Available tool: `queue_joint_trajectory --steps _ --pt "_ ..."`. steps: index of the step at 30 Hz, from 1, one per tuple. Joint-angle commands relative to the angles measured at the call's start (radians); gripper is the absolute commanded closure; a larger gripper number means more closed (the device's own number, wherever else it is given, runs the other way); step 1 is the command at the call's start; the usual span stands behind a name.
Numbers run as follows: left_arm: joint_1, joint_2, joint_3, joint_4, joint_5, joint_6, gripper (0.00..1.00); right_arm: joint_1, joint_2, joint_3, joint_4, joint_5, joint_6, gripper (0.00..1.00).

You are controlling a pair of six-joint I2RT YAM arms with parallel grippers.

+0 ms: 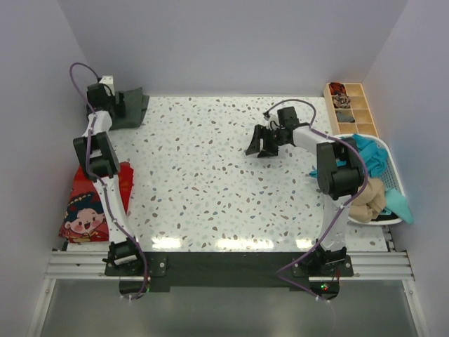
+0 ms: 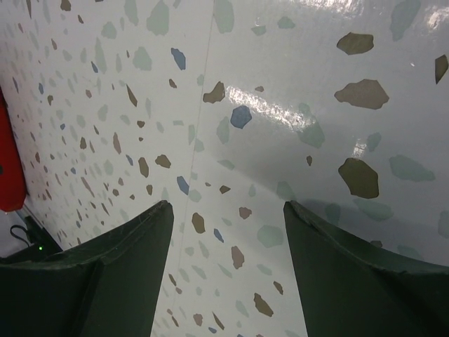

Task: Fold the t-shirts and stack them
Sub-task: Put the neatly folded tshirt into the corner of the board with the left arm

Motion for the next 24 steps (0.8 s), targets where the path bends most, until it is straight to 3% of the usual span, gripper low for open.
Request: queue_joint_trajectory --steps 1,9,14,19,21,23,24 --pt "-0.038 -0.171 -0.031 0.108 -0.106 0.043 0.00 0.002 -0.007 0.005 0.047 -0.039 0.011 0.31" --pt "-0.128 -0.390 -0.054 0.068 -0.164 0.045 0.00 0.003 -0.034 -0.024 0.067 -0.041 0.010 0.31" --pt "-0.261 -0.536 -0.143 -0.009 -0.163 -0.026 0.00 0.005 -0.082 -0.050 0.062 0.010 -0.004 0.31" --pt "-0.429 -0.801 -0.508 0.074 -0.043 -0.135 0.00 0.005 -0.205 -0.083 0.021 0.079 -0.028 0.31" --pt "-0.507 -0.910 -0.656 0.118 -0.075 -0.193 0.00 0.005 -0.271 -0.120 0.024 0.144 -0.036 0.31" --pt "-0.550 -0.966 -0.717 0.108 -0.048 -0.232 0.00 0.005 -0.377 -0.192 0.036 0.201 -0.041 0.07" --pt "-0.599 -1.016 -0.781 0.092 -0.057 -0.253 0.00 0.005 -0.413 -0.221 0.041 0.227 -0.044 0.01"
